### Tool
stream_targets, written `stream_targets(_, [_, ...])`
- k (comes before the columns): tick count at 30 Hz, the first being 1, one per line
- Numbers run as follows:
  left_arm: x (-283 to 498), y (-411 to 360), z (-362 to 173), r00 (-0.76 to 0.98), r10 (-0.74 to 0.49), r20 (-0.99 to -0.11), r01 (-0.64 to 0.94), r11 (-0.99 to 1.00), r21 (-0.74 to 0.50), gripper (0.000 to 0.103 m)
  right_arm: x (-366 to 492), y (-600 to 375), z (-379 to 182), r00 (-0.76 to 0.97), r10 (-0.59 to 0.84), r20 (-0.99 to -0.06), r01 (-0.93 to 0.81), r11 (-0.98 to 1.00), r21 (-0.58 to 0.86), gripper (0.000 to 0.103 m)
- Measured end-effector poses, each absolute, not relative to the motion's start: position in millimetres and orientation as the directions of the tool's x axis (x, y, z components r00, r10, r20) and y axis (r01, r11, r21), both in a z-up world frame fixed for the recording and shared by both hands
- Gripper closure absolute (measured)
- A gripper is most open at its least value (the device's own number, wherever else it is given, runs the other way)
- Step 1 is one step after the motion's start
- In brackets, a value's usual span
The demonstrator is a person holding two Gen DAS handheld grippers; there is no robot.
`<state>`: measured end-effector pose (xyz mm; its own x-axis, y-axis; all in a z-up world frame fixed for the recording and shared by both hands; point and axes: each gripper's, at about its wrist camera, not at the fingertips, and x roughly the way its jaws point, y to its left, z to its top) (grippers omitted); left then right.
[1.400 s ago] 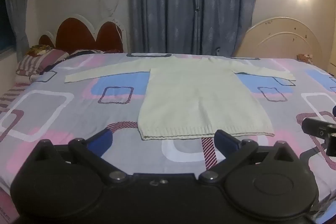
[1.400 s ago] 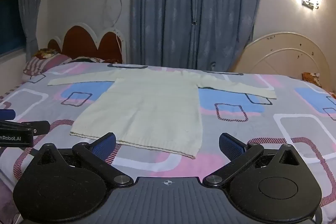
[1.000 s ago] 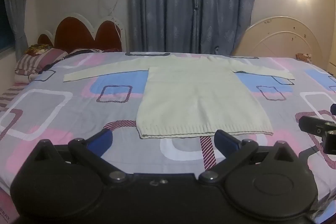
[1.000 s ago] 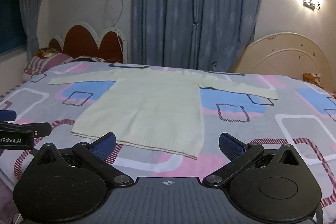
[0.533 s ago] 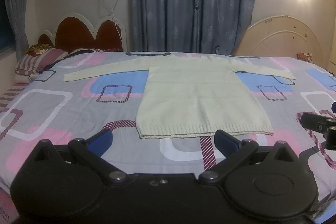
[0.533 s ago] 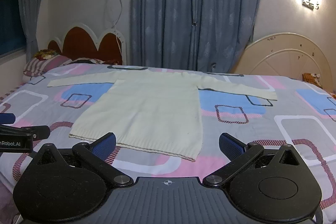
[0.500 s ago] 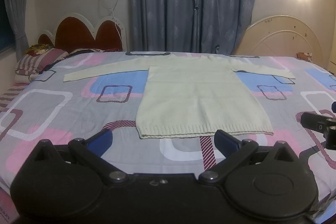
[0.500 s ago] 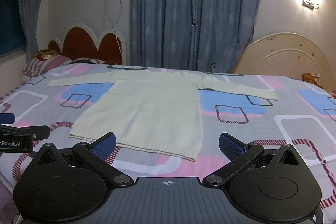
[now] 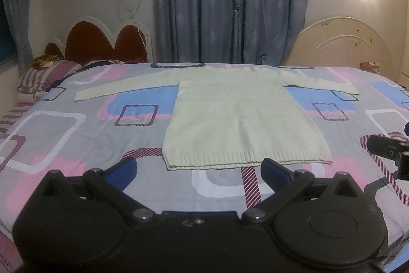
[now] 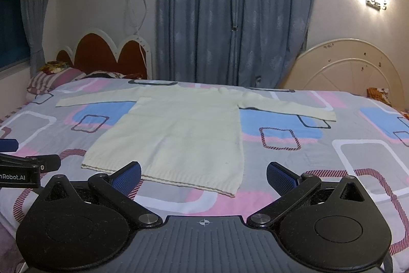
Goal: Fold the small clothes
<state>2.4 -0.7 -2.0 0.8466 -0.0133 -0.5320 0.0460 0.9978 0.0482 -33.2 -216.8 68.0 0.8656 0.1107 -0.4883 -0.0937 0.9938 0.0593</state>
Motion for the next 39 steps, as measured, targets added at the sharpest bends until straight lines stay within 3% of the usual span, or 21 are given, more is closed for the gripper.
stream_targets(39, [1.7,-1.4,-2.3,0.848,-0.003,-0.53,0.032,0.998,0.046,0.0,-34.0,-215.2,66.4,0.869,0.109,-0.482,-0.098,0.994,0.048,0.0])
